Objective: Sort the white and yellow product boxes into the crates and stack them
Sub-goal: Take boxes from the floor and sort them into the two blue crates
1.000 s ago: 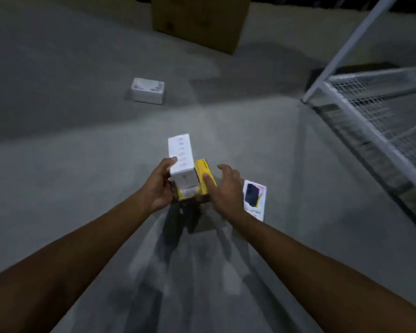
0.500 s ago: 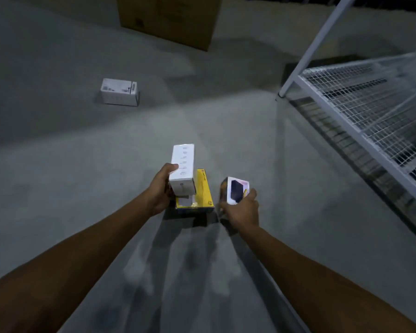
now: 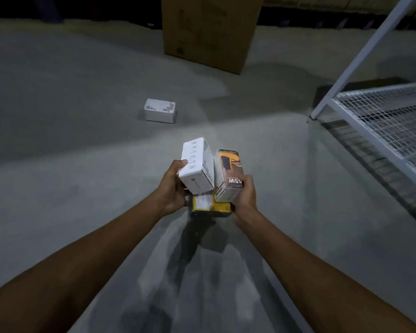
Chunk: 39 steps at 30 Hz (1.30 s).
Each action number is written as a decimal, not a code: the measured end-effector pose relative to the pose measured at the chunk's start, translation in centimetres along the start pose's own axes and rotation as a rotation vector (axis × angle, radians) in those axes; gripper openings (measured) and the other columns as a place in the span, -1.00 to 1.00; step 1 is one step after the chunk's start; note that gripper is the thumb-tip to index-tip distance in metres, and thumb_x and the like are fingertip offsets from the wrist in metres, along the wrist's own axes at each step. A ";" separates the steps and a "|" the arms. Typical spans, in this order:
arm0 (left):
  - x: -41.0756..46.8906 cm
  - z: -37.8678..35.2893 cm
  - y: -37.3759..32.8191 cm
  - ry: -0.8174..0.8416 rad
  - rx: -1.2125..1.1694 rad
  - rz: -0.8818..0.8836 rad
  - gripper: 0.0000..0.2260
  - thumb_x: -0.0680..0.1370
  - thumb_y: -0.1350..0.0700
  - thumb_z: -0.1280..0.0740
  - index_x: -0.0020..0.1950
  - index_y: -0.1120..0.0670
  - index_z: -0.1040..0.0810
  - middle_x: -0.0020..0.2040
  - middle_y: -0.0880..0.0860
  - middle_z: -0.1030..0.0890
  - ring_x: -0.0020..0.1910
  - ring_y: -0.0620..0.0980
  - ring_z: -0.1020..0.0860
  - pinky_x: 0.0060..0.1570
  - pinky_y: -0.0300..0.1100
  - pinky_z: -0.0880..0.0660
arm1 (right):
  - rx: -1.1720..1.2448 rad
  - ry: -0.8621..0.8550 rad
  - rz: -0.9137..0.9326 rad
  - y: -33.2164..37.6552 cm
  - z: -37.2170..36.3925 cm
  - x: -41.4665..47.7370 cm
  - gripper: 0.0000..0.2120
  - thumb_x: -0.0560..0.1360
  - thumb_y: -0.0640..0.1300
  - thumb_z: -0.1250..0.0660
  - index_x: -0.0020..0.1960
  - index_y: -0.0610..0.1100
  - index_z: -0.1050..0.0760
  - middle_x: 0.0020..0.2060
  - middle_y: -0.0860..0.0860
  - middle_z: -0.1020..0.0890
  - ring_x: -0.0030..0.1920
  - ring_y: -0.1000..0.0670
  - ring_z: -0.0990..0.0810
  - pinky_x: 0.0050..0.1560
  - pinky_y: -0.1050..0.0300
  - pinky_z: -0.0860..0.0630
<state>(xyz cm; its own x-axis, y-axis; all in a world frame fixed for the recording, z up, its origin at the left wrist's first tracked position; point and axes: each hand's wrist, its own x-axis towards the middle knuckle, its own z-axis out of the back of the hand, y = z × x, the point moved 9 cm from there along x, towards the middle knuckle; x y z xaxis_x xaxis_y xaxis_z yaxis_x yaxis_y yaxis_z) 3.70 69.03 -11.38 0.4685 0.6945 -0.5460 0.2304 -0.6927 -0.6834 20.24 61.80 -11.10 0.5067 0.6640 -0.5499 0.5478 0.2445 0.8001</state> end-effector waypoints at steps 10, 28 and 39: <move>-11.4 8.0 -11.3 -0.232 0.076 -0.126 -0.25 0.16 -0.24 -0.40 0.28 0.08 -0.58 0.13 0.17 -0.53 0.02 0.13 -0.46 0.09 0.06 -0.45 | -0.453 0.419 -0.103 2.5 -14.3 -9.0 -0.64 0.51 0.14 -0.26 0.21 -0.03 -0.46 0.11 -0.04 -0.66 0.07 -0.08 -0.62 0.09 -0.14 -0.54; -56.3 -19.7 -49.2 -0.155 -0.304 -0.386 -0.43 0.44 -0.27 -0.14 0.35 -0.02 -0.53 0.19 0.15 -0.60 0.06 0.16 -0.54 -0.02 0.09 -0.52 | -0.258 0.536 -0.093 49.0 -28.7 -51.8 -0.66 0.48 0.06 -0.30 0.14 -0.11 -0.61 -0.03 -0.13 -0.73 -0.21 -0.07 -0.67 -0.27 0.12 -0.53; -69.8 -31.4 -59.8 0.146 -0.460 -0.464 -0.49 0.47 -0.21 -0.14 0.29 0.01 -0.55 0.13 0.10 -0.59 0.07 0.11 -0.51 0.15 0.03 -0.37 | 0.043 0.649 0.011 65.2 -28.8 -68.0 -0.62 0.46 0.10 -0.27 0.12 -0.10 -0.60 -0.13 -0.07 -0.70 -0.23 -0.05 -0.58 -0.20 0.08 -0.40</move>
<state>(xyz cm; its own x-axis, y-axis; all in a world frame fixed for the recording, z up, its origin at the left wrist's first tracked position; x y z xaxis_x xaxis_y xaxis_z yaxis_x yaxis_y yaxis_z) -15.98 55.86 82.88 0.3366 0.9293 -0.1521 0.7608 -0.3636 -0.5376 2.36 52.94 85.34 0.0142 0.9616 -0.2740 0.5775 0.2158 0.7873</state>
